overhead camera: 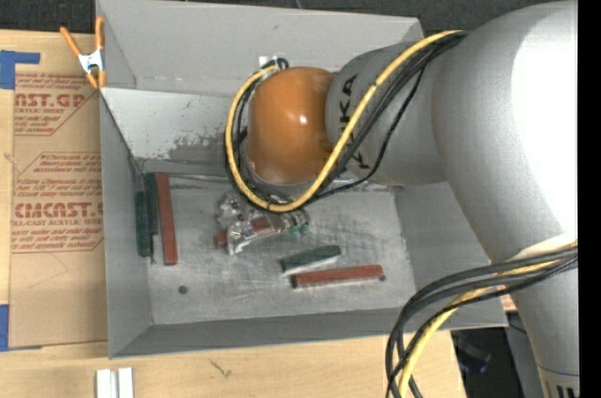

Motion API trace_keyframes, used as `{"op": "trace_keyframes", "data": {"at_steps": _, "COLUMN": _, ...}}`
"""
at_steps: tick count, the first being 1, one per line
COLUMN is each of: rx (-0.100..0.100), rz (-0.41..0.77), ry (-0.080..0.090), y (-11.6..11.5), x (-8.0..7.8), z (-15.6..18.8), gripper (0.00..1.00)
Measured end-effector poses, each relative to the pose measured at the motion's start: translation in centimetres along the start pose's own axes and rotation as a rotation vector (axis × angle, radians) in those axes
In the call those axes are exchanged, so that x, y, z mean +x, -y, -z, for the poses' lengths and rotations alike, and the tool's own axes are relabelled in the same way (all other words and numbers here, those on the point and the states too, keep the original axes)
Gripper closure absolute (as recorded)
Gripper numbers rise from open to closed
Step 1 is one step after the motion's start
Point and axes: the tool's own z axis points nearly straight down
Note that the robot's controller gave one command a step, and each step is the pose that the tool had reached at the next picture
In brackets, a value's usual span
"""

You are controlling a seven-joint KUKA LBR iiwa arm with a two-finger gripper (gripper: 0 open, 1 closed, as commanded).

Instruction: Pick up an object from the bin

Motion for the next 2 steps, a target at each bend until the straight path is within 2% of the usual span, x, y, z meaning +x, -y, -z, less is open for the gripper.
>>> {"op": "trace_keyframes", "data": {"at_steps": 1, "rx": 0.0, "rz": 0.0, "ry": 0.0, "y": 0.0, "x": 0.0, "z": 0.0, "gripper": 1.0}}
{"op": "trace_keyframes", "data": {"at_steps": 2, "rx": 0.003, "rz": 0.0, "ry": 0.009, "y": 3.4, "x": 0.0, "z": 20.1, "gripper": 1.0}}
